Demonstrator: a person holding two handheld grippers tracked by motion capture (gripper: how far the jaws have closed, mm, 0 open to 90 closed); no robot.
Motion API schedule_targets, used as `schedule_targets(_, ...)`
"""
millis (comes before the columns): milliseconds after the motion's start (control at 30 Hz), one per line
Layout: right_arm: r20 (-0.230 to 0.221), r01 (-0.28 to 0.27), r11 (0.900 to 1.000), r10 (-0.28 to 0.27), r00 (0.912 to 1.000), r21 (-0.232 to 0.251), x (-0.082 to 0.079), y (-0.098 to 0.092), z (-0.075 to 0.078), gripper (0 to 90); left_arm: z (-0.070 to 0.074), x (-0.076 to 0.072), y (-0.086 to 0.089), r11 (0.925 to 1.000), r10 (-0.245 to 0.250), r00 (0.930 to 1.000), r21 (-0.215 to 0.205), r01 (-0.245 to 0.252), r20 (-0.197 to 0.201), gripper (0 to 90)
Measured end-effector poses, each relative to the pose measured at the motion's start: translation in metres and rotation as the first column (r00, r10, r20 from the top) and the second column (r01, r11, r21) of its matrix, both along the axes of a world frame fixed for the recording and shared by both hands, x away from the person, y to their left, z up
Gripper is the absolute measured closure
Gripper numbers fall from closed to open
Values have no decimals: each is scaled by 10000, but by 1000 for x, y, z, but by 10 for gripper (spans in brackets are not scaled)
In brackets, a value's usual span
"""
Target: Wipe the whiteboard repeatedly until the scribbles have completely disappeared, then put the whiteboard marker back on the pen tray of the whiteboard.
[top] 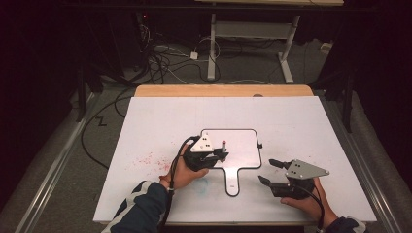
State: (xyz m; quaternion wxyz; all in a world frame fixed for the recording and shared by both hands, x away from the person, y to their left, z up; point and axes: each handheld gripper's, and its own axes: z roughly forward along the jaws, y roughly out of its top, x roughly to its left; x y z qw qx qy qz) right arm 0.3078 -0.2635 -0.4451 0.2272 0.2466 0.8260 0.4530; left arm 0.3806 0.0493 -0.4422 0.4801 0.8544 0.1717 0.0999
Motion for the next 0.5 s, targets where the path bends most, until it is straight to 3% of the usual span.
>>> schedule_targets(167, 172, -119, 9999, 119, 9998, 7, 0, 4, 6, 379, -2, 0, -15, 9997, -227, 9996, 95, 228, -142, 787)
schedule_targets(367, 316, -119, 9976, 98, 9995, 689, 7, 13, 21, 385, -3, 2, -28, 9994, -341, 9990, 76, 343, -290, 787)
schedule_targets(500, 419, -375, 9965, 345, 9985, 750, 13, 27, 25, 393, -3, 0, -34, 9988, -449, 9986, 196, 454, -266, 787)
